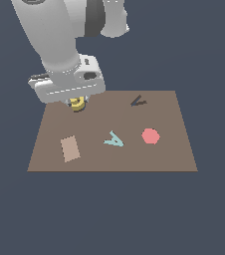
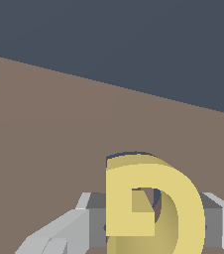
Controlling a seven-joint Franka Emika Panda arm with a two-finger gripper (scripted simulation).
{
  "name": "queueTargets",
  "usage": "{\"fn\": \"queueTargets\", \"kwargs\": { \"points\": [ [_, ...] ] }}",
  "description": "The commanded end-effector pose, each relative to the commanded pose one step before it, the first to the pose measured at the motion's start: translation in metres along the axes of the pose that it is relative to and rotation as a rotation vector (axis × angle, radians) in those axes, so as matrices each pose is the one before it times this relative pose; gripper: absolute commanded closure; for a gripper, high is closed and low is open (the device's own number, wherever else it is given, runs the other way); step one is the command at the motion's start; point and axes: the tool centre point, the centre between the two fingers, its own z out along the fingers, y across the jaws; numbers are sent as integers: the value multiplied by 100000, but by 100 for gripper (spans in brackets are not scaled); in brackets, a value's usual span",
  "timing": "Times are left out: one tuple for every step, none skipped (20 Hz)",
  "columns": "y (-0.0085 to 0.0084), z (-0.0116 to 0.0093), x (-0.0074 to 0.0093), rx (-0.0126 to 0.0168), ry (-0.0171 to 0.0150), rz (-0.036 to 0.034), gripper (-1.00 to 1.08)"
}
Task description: Insert a designated object into the corresponding slot on a board.
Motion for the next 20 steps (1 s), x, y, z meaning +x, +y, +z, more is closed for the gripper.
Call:
{"fn": "queueTargets", "kwargs": {
  "points": [
    [-24,-10,-73,11,-6,-1079,108],
    [0,0,-5,0,1,-69,108],
    [8,9,34,-13,10,445,108],
    [-11,42,3,0,0,0,108],
    [1,121,-8,-3,-8,-69,108],
    [-6,204,-7,-3,-10,-97,108],
    [-7,267,-8,-3,-9,-129,108],
    [-6,206,-4,-1,-4,-98,108],
    [1,124,-4,-1,-2,-69,108],
    [-11,42,5,0,0,0,108],
    [0,0,0,0,0,0,-92],
    [0,0,0,0,0,0,-92],
    [0,0,0,0,0,0,-92],
    [0,0,0,0,0,0,-92],
    [0,0,0,0,0,0,-92],
    [0,0,0,0,0,0,-92],
    [0,0,0,0,0,0,-92],
    [0,0,0,0,0,0,-92],
    [0,0,0,0,0,0,-92],
    [0,0,0,0,0,0,-92]
  ]
}}
